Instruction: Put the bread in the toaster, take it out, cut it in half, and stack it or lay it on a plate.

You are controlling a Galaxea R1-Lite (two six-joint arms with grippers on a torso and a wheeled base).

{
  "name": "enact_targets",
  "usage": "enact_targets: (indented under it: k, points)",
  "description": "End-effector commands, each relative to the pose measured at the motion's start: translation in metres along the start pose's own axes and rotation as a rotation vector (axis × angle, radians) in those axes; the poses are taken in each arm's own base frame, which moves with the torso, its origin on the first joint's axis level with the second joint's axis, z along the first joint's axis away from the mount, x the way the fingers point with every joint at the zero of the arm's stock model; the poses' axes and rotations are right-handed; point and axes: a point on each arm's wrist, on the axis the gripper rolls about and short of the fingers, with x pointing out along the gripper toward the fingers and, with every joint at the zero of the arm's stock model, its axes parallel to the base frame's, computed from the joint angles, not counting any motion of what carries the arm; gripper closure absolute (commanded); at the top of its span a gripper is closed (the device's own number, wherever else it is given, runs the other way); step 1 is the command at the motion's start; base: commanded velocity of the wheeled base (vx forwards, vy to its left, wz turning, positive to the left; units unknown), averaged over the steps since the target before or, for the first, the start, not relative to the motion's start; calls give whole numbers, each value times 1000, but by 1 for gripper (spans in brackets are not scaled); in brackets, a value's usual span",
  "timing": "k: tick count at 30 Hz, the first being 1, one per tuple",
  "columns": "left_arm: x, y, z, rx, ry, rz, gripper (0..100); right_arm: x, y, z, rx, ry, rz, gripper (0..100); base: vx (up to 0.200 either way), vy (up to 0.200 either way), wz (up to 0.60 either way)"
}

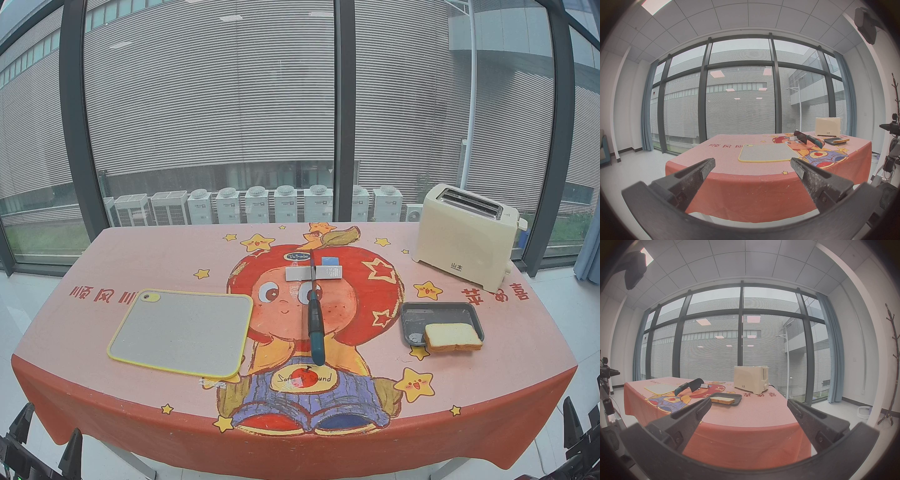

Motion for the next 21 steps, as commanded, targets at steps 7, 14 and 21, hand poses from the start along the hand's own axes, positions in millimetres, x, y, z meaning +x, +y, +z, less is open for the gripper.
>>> enact_targets:
  k: [7, 14, 21]
  points:
    - [1, 0, -5, 0, 19, 1, 0, 1, 0, -5, 5, 10, -3, 0, 0, 0, 0]
    - [1, 0, -5, 0, 19, 1, 0, 1, 0, -5, -2, 13, -6, 0, 0, 0, 0]
    - [1, 0, -5, 0, 19, 1, 0, 1, 0, -5, -3, 12, -7, 0, 0, 0, 0]
